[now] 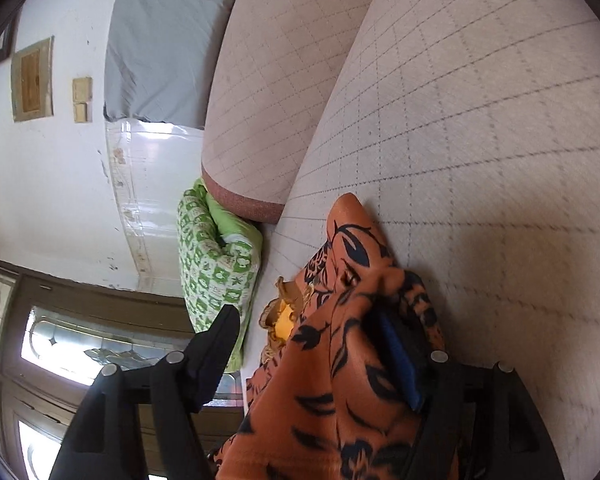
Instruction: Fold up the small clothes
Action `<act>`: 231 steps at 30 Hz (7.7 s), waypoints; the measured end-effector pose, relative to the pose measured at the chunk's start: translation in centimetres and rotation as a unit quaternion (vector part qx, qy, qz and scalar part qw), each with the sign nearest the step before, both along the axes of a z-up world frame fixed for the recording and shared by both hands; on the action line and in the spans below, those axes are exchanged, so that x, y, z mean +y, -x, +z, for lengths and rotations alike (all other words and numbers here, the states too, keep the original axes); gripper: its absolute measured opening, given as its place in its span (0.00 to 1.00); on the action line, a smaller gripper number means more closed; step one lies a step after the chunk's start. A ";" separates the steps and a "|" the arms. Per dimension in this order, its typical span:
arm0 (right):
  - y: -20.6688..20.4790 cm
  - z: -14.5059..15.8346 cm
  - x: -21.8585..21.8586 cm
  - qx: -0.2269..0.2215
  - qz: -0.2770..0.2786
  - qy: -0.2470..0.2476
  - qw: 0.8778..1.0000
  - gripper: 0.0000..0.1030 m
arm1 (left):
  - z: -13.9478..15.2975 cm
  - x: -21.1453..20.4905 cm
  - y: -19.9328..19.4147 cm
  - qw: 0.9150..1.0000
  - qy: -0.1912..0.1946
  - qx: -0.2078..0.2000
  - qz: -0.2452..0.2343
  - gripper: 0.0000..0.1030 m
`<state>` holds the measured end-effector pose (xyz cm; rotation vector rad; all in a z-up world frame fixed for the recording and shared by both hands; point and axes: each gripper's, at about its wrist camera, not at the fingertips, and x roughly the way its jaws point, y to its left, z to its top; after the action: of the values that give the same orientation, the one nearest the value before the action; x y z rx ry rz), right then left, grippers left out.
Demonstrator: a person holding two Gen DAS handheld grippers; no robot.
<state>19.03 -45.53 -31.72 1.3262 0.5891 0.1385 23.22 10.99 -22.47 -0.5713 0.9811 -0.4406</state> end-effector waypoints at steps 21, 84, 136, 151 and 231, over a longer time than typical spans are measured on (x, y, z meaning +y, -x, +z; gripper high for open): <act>10.0 5.8 6.9 0.025 0.056 0.166 0.984 0.52 | -2.1 -5.5 5.2 0.996 -0.073 -0.015 -0.042 0.83; -4.0 3.3 16.3 0.131 0.238 0.373 0.887 0.42 | -3.8 -10.2 -6.1 0.975 -0.221 -0.028 -0.025 0.71; -10.2 8.1 20.0 0.079 0.205 0.480 0.849 0.45 | -3.9 -7.7 -8.5 0.987 -0.158 0.001 -0.027 0.71; 0.5 4.3 8.2 0.142 0.104 0.399 0.900 0.46 | -4.5 -11.5 -4.8 0.943 -0.322 -0.065 -0.059 0.71; 2.1 2.8 7.6 0.156 0.067 0.307 0.936 0.57 | -5.5 -18.5 -3.9 0.941 -0.334 -0.045 -0.011 0.96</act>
<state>16.90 -37.93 -28.91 0.6986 0.9071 -0.1436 27.10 -7.47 -27.98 0.0738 0.9779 -0.1282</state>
